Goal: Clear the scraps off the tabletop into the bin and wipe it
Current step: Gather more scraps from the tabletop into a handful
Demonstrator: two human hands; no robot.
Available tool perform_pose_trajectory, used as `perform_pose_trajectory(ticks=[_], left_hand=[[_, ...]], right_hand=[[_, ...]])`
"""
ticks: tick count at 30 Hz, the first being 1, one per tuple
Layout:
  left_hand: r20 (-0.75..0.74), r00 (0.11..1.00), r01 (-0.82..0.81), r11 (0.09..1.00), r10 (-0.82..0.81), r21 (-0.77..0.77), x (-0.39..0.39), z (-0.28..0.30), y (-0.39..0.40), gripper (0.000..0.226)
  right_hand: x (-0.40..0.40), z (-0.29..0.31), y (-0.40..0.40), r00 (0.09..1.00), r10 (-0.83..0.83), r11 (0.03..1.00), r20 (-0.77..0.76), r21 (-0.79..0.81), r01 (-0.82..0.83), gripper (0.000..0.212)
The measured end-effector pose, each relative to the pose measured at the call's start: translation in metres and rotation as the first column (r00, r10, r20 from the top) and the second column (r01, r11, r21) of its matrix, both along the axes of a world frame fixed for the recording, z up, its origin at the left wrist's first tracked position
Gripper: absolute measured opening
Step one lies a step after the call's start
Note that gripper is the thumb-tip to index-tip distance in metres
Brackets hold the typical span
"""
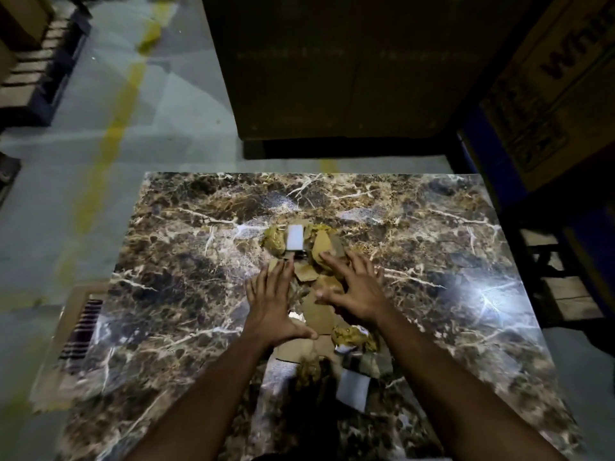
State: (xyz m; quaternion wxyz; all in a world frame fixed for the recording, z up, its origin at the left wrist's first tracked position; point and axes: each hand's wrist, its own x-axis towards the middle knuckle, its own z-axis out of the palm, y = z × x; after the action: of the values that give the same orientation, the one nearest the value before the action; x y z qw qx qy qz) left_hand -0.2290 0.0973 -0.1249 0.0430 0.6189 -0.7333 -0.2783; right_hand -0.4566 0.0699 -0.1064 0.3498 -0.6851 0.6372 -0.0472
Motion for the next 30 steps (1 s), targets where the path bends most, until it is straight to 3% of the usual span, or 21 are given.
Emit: perform_pose_trajectory(ticks=[3,7,12,19,22,26,30], left_hand=[[-0.034,0.999,0.014,0.999,-0.015,-0.031,-0.006,-0.003,-0.004,0.158],[-0.058,0.997,0.040,0.996,-0.045,-0.083,-0.008,-0.011,-0.015,0.158],[-0.145,0.988,0.022,0.979,-0.052,-0.202,-0.011,-0.025,-0.019,0.128],[-0.234,0.972,-0.017,0.985,-0.024,-0.171,-0.010,-0.019,-0.019,0.112],[-0.273,0.962,-0.065,0.980,0.011,-0.189,-0.010,-0.021,-0.018,0.099],[-0.266,0.964,-0.090,0.969,0.026,-0.230,-0.012,-0.025,-0.021,0.083],[-0.246,0.969,-0.091,0.962,0.025,-0.257,-0.016,-0.029,-0.022,0.071]], right_hand=[[0.009,-0.003,0.004,0.998,0.049,0.998,-0.028,-0.046,-0.050,0.088],[0.007,-0.005,0.001,0.993,0.101,0.993,-0.065,-0.054,-0.105,0.104],[0.015,-0.008,0.002,0.952,0.252,0.965,-0.176,-0.034,-0.262,0.120],[0.016,0.006,-0.013,0.890,0.342,0.938,-0.303,0.051,-0.343,0.124],[0.018,0.009,-0.014,0.897,0.318,0.946,-0.307,0.041,-0.321,0.118],[0.024,0.005,-0.009,0.958,0.156,0.982,-0.239,-0.066,-0.176,0.098],[0.028,0.000,-0.005,0.998,0.047,0.983,-0.037,-0.175,-0.053,0.077]])
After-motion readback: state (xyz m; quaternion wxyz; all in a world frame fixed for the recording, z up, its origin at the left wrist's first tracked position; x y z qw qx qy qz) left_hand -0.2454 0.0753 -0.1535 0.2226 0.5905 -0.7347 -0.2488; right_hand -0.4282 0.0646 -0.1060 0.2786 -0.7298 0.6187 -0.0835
